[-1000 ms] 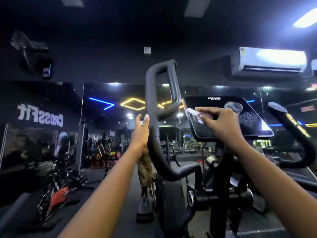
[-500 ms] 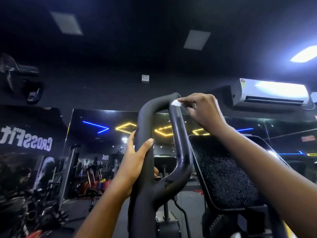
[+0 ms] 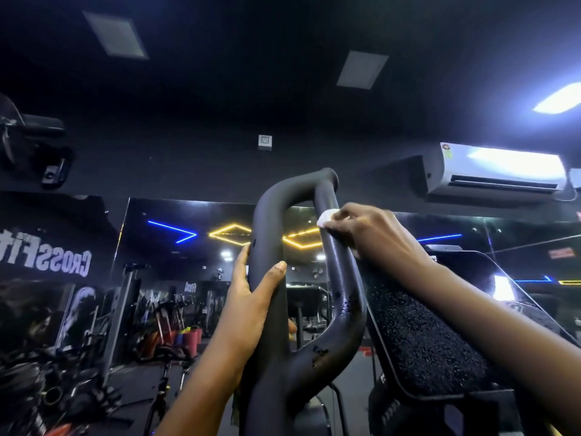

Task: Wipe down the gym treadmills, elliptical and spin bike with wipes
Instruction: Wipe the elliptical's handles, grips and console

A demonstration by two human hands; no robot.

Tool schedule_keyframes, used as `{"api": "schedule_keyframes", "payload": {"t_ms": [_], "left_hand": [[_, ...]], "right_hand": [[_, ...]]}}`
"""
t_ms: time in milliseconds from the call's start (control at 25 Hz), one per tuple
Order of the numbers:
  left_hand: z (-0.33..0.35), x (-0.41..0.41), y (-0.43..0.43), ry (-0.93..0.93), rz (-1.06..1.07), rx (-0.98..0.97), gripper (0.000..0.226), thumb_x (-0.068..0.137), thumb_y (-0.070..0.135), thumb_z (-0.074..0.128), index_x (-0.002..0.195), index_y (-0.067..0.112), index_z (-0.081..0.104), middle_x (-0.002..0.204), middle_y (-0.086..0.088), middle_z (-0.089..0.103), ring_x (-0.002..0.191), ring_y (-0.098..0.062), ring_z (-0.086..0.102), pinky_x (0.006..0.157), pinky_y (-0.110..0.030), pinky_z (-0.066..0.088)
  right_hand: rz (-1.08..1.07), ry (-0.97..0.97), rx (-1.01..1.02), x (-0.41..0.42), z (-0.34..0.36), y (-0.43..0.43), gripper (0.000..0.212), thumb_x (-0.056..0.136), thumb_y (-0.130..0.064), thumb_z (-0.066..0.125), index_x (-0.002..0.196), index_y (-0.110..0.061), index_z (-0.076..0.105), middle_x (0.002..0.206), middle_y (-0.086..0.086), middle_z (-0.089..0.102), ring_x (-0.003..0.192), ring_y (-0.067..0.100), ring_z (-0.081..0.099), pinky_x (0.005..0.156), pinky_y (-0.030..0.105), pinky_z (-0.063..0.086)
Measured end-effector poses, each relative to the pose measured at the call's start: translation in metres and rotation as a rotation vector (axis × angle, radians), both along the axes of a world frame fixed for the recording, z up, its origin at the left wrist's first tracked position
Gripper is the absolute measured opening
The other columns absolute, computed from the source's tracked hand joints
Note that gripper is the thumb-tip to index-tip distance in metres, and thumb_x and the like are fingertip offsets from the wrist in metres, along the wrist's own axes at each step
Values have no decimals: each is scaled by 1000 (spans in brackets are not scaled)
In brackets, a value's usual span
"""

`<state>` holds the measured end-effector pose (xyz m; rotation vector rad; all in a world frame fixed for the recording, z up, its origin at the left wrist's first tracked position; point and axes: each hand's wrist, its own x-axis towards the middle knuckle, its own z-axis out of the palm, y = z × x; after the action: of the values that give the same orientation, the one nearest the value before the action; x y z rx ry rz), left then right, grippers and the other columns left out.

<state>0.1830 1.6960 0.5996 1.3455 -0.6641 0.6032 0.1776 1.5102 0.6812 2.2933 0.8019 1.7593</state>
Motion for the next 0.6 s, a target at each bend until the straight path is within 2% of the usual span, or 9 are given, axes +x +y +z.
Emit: {"api": "schedule_keyframes", "payload": {"t_ms": [120,200,280,360,440,520,600], "left_hand": [[0,-1,0,11,18,13,73,86,32,57,146,41,17,117,-26,54,47,-21,60,41,-27,48],[-1,-2,-1,14,24,19,71,88,32,56,147,41,16,116,-26,54,45,-21,60,40,-26,48],[-1,-2,-2,7,29,17,72,88,32,55,148,40,15,111,-25,56,43,-22,59,39,-26,47],[0,-1,-2,-5,38,15,74,87,31,55,149,39,15,104,-23,57,41,-21,59,38,-25,47],[1,-1,-1,-10,44,16,79,82,34,56,149,38,15,99,-22,57,41,-21,59,38,-26,46],[0,-2,-1,-15,45,16,81,78,36,57,148,38,16,95,-23,58,42,-23,59,38,-27,47],[0,-1,-1,-21,43,13,74,84,33,56,147,39,19,92,-22,59,43,-25,59,39,-28,48]], "right_hand": [[81,-63,-88,-18,-41,-8,38,57,1,83,92,-12,75,83,6,67,68,23,64,57,34,56],[102,-7,-166,-24,-44,-16,40,52,0,86,87,-18,76,82,0,70,68,15,66,60,26,57],[140,25,-149,-23,-16,-15,41,60,3,81,94,-19,75,89,0,71,73,12,67,71,19,54],[45,-67,-107,-10,27,-4,42,76,5,68,110,-20,69,103,4,68,87,21,66,78,30,54],[-105,-60,-142,4,63,7,34,90,-8,53,120,-22,64,119,3,61,106,24,58,84,36,47],[-254,-26,-221,10,74,16,32,95,-19,44,122,-22,62,125,1,55,116,22,50,85,35,43],[-307,-46,-277,11,69,15,33,97,-21,39,123,-20,60,125,1,53,116,22,47,81,34,42]]}}
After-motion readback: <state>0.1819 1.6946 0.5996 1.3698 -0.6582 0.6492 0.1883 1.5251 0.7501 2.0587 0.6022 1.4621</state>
